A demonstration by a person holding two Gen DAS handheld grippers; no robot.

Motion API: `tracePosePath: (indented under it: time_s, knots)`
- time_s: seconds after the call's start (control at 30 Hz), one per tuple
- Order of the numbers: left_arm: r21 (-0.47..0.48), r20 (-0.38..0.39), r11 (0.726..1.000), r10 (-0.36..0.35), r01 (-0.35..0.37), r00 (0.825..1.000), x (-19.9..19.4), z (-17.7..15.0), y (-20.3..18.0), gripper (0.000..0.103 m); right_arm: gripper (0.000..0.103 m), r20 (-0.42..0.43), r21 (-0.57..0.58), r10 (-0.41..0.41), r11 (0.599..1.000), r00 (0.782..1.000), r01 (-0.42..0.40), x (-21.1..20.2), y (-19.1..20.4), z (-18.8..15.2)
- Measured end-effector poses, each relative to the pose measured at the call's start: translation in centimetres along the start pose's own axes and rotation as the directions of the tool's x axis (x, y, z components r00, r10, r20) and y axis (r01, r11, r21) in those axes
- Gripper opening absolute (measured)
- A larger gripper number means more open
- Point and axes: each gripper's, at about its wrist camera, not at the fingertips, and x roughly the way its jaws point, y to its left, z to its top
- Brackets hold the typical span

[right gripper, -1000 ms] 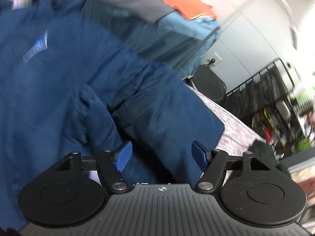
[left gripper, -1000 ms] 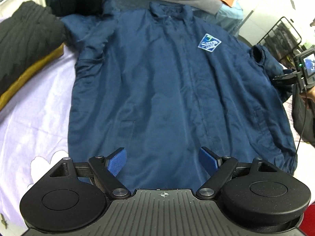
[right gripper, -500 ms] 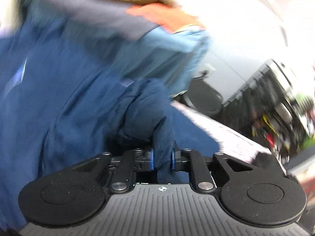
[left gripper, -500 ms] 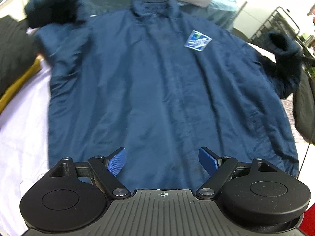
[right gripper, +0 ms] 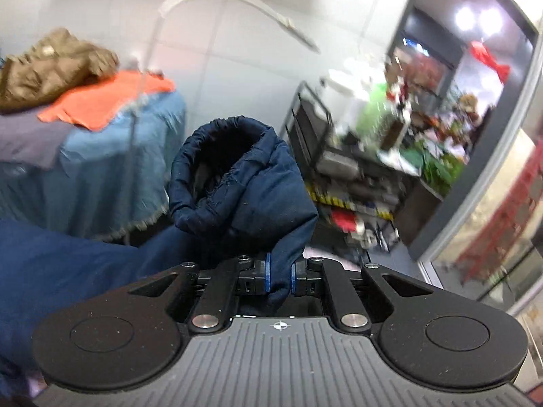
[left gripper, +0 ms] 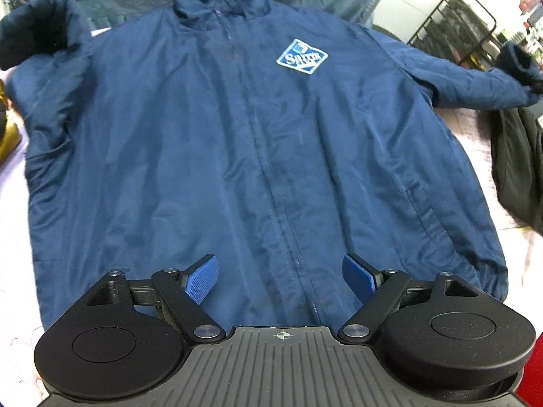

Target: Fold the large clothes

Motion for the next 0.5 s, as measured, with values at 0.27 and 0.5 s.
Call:
tracePosePath:
  time_s: [0.27, 0.5]
  knots:
    - [0.035, -0.018, 0.999, 0.031, -0.031, 0.999, 0.5, -1.2, -0.6, 0.103, 0.012, -0.147, 0.201, -0.026, 0.978, 0.989, 0.056, 3.9, 0.3, -3.6]
    - [-0.042, -0.006, 0.998, 0.049, -0.049, 0.999, 0.3, -1.6, 1.6, 0.103, 0.013, 0.015, 0.284, 0.190, 0.941, 0.982, -0.186, -1.7, 2.2, -0.1]
